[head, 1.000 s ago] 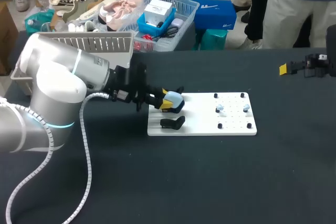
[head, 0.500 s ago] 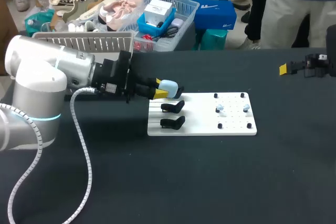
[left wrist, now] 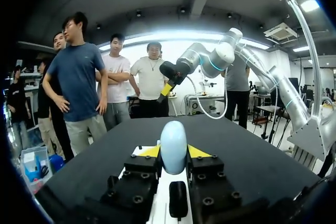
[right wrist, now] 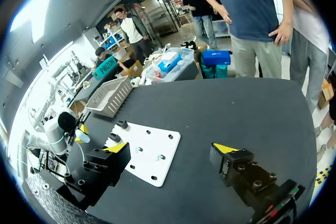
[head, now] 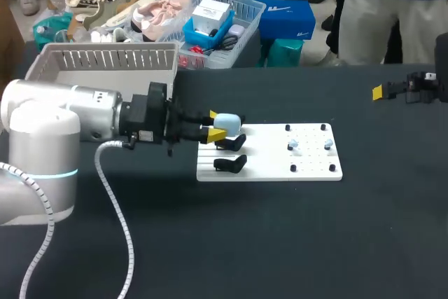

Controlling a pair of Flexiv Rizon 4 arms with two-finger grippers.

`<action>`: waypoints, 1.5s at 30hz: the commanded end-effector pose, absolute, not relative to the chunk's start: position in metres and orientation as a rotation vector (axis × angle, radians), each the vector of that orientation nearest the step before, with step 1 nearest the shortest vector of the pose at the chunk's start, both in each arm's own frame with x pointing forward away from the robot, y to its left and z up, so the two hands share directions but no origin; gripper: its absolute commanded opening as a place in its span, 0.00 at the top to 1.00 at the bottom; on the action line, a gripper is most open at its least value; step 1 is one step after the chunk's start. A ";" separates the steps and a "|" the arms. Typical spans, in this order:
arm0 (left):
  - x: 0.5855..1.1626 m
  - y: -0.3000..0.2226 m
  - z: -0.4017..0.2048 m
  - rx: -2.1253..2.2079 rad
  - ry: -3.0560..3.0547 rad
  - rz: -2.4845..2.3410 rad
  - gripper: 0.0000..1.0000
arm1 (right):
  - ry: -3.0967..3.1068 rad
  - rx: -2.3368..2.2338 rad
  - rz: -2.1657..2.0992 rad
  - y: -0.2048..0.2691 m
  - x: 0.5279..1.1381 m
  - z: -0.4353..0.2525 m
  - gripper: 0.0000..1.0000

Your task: Pick up each earbud case from the left stands, insert the matching earbuds, close the lid, and place the case in the box.

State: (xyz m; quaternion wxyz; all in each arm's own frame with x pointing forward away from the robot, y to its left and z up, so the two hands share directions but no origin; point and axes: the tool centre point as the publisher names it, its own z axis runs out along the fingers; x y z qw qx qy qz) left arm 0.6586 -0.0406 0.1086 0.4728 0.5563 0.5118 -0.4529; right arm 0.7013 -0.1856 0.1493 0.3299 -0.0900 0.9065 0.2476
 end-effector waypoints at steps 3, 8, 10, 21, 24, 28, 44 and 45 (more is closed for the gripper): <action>0.651 -0.051 0.109 1.339 1.238 -1.077 1.00 | 2.372 -0.236 0.646 -0.186 0.701 0.149 0.00; 0.645 -0.060 0.108 1.346 1.232 -1.081 1.00 | 2.372 -0.236 0.646 -0.186 0.701 0.149 0.00; 0.643 -0.065 0.107 1.349 1.229 -1.083 1.00 | 2.372 -0.236 0.646 -0.186 0.701 0.149 0.00; 0.638 -0.084 0.105 1.348 1.210 -1.097 1.00 | 2.372 -0.236 0.646 -0.186 0.701 0.149 0.00; 0.638 -0.088 0.102 1.338 1.210 -1.101 1.00 | 2.372 -0.236 0.646 -0.186 0.701 0.149 0.00; 0.638 -0.091 0.103 1.301 1.205 -1.107 1.00 | 2.372 -0.236 0.646 -0.186 0.701 0.149 0.00; 0.638 -0.094 0.104 1.290 1.199 -1.110 1.00 | 2.372 -0.236 0.646 -0.186 0.701 0.149 0.00; 0.638 -0.094 0.104 1.290 1.199 -1.110 1.00 | 2.372 -0.236 0.646 -0.186 0.701 0.149 0.00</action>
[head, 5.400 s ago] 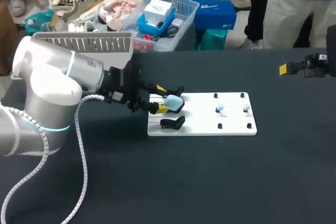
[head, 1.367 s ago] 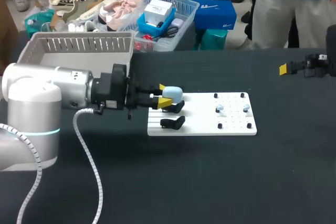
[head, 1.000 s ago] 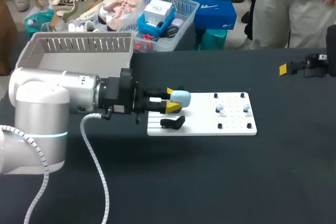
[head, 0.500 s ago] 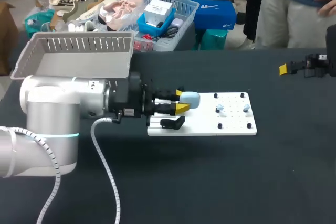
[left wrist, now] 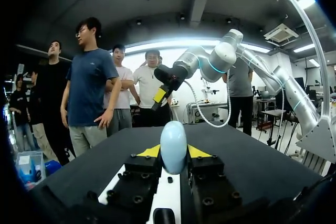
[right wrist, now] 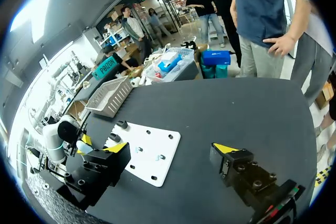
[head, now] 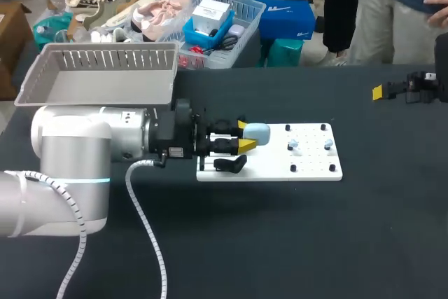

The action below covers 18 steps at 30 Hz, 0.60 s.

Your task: Pick up each earbud case from the left stands, insert the matching earbuds, close the lid, and place the case in the box.

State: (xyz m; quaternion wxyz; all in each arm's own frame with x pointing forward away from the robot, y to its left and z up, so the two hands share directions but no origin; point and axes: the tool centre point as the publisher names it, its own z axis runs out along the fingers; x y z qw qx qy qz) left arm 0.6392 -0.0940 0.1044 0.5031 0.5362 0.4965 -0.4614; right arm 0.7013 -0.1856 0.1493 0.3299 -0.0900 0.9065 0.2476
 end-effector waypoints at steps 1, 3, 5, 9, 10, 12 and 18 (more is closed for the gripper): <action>0.638 -0.094 0.104 1.290 1.199 -1.110 1.00 | 2.372 -0.236 0.646 -0.186 0.701 0.149 0.00; 0.638 -0.094 0.104 1.290 1.199 -1.110 1.00 | 2.372 -0.236 0.646 -0.186 0.701 0.149 0.00; 0.638 -0.094 0.104 1.290 1.199 -1.110 1.00 | 2.372 -0.236 0.646 -0.186 0.701 0.149 0.00; 0.638 -0.094 0.104 1.290 1.199 -1.110 1.00 | 2.372 -0.236 0.646 -0.186 0.701 0.149 0.00; 0.638 -0.094 0.104 1.290 1.199 -1.110 1.00 | 2.372 -0.236 0.646 -0.186 0.701 0.149 0.00; 0.638 -0.094 0.104 1.290 1.199 -1.110 1.00 | 2.372 -0.236 0.646 -0.186 0.701 0.149 0.00; 0.634 -0.104 0.103 1.269 1.204 -1.085 1.00 | 2.372 -0.236 0.646 -0.186 0.701 0.149 0.00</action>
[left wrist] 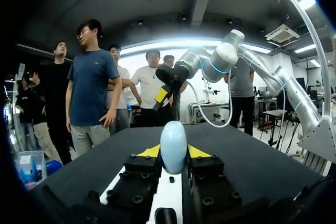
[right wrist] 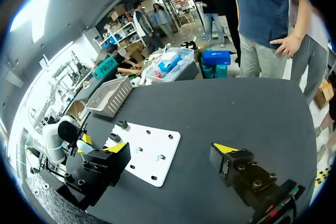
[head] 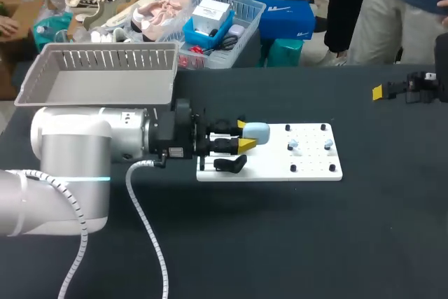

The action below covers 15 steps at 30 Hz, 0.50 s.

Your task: Pick up each earbud case from the left stands, insert the matching earbuds, close the lid, and place the case in the box.

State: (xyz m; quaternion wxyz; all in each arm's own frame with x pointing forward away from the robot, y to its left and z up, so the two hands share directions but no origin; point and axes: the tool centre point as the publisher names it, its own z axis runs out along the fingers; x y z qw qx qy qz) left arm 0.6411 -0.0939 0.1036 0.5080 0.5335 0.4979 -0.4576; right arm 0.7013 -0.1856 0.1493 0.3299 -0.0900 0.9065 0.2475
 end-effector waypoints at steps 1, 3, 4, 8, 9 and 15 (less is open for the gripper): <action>0.633 -0.107 0.103 1.276 1.200 -1.082 1.00 | 2.373 -0.254 0.651 -0.186 0.701 0.151 0.00; 0.632 -0.113 0.102 1.272 1.198 -1.092 1.00 | 2.377 -0.284 0.656 -0.187 0.694 0.154 0.00; 0.632 -0.115 0.102 1.271 1.199 -1.093 1.00 | 2.377 -0.289 0.652 -0.187 0.690 0.155 0.00; 0.631 -0.120 0.098 1.274 1.202 -1.100 1.00 | 2.376 -0.355 0.617 -0.180 0.668 0.154 0.00; 0.631 -0.120 0.097 1.275 1.204 -1.100 1.00 | 2.374 -0.378 0.613 -0.176 0.662 0.155 0.00; 0.631 -0.119 0.092 1.276 1.215 -1.109 1.00 | 2.333 -0.538 0.601 -0.143 0.627 0.158 0.00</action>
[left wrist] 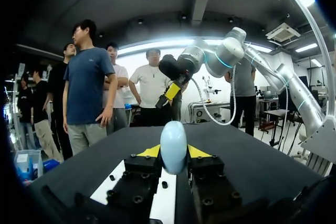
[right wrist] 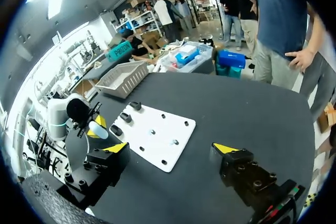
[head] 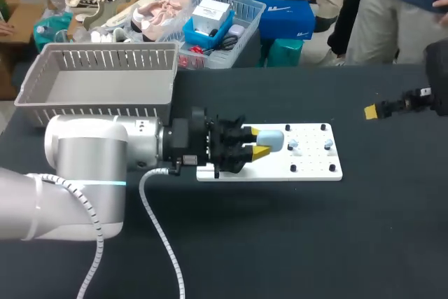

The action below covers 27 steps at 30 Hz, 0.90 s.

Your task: Pick up each earbud case from the left stands, insert the matching earbuds, close the lid, and place the case in the box.

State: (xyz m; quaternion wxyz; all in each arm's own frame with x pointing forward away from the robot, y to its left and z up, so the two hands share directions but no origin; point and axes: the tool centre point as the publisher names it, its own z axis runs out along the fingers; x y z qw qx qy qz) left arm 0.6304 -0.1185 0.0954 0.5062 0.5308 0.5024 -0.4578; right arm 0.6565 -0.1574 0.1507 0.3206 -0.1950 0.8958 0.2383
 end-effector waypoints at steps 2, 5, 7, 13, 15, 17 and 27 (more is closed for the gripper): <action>0.632 -0.117 0.090 1.272 1.222 -1.114 1.00 | 2.324 -0.580 0.601 -0.131 0.618 0.159 0.00; 0.634 -0.115 0.088 1.263 1.224 -1.119 1.00 | 2.314 -0.638 0.585 -0.114 0.607 0.158 0.00; 0.635 -0.114 0.087 1.249 1.223 -1.120 1.00 | 2.306 -0.672 0.579 -0.104 0.601 0.159 0.00; 0.637 -0.113 0.087 1.236 1.223 -1.119 1.00 | 2.304 -0.718 0.580 -0.079 0.589 0.155 0.00; 0.637 -0.113 0.087 1.236 1.223 -1.119 1.00 | 2.315 -0.713 0.588 -0.070 0.586 0.151 0.00; 0.637 -0.113 0.087 1.236 1.223 -1.119 1.00 | 2.325 -0.702 0.594 -0.063 0.585 0.149 0.00; 0.637 -0.113 0.087 1.236 1.223 -1.119 1.00 | 2.372 -0.682 0.661 -0.024 0.582 0.140 0.00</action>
